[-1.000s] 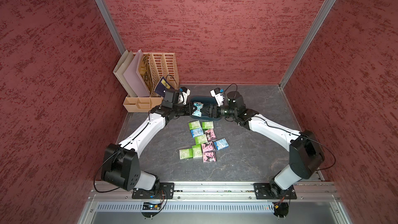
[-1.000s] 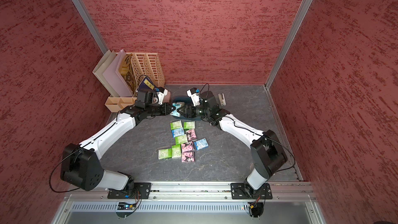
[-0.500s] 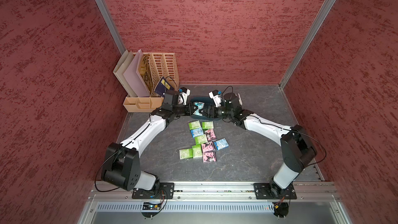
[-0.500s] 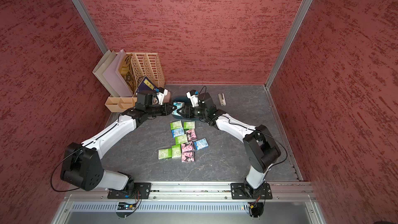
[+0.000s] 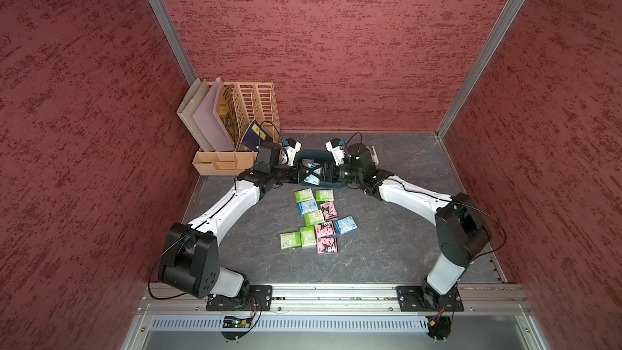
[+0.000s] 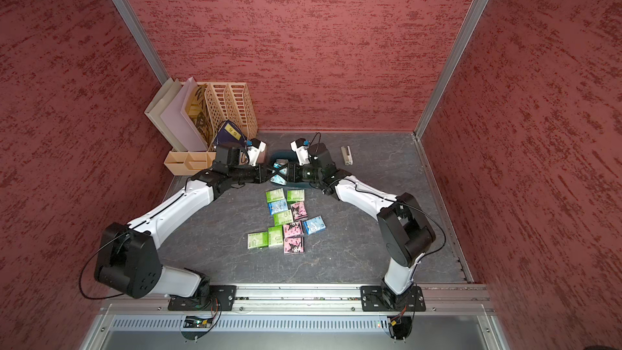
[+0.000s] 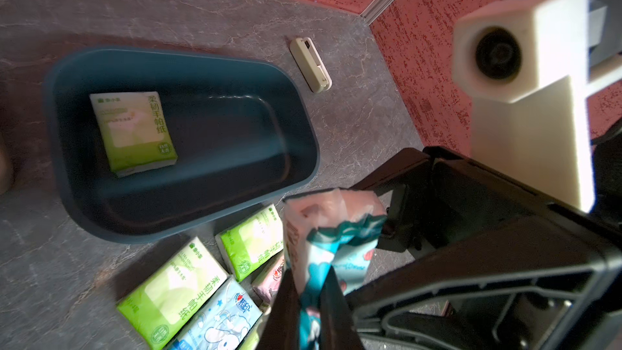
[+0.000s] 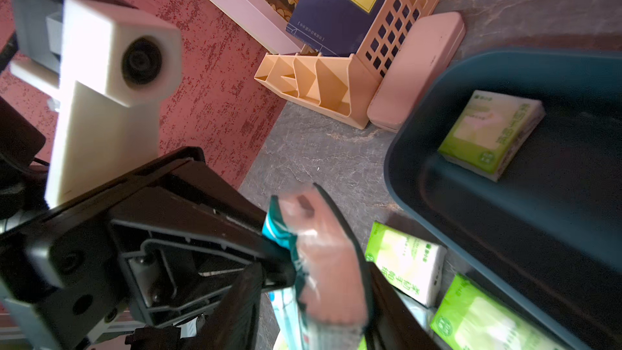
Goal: Put the pocket tissues into the storage box
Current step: Place the pocket tissues in the storage box.
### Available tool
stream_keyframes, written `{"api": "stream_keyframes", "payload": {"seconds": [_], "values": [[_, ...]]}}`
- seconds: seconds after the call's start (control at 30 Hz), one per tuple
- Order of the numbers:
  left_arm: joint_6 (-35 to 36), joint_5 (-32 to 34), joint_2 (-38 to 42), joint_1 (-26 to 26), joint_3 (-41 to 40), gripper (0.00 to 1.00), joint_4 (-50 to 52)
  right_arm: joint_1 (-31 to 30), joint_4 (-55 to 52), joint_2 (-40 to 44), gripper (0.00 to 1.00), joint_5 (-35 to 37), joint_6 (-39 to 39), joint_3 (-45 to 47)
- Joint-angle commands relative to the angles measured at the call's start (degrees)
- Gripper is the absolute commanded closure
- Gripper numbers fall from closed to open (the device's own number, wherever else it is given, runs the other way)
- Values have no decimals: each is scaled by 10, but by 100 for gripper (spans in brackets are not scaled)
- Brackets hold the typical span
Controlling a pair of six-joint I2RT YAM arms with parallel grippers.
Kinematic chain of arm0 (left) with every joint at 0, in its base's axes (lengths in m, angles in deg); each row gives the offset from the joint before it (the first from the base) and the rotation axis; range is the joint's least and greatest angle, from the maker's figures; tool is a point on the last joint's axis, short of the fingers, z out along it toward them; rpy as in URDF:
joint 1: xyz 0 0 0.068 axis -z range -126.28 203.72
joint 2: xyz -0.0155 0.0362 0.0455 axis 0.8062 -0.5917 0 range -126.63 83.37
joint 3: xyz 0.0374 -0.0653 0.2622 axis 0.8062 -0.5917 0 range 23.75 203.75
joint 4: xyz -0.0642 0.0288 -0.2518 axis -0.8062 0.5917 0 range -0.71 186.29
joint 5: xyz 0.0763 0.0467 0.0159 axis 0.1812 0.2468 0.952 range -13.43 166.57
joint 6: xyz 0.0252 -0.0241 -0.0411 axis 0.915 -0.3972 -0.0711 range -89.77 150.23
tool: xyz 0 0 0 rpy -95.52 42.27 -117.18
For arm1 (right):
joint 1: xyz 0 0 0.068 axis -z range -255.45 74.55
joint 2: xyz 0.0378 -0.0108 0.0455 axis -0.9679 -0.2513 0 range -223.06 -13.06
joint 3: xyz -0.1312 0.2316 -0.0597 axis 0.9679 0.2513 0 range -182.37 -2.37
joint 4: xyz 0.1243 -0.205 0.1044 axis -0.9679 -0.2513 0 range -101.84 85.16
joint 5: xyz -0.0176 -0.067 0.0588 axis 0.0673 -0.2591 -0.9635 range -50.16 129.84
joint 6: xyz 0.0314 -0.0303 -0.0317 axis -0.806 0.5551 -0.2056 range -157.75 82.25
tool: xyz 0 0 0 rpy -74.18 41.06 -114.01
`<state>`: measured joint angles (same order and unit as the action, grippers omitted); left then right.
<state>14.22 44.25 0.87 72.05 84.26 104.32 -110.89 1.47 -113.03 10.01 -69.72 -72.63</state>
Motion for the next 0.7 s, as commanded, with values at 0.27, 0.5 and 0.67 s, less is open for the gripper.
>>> {"api": "stream_keyframes", "payload": {"seconds": [0.27, 0.5, 0.67], "values": [[9, -21, 27, -12, 3, 100, -2, -3, 14, 4, 58, 7, 3, -3], [7, -20, 33, -24, 0, 89, -1, -3, 17, 1, 91, -1, 0, -4], [0, 4, 34, -24, -1, 0, -5, -2, -22, -2, 95, 10, 22, -31]]}}
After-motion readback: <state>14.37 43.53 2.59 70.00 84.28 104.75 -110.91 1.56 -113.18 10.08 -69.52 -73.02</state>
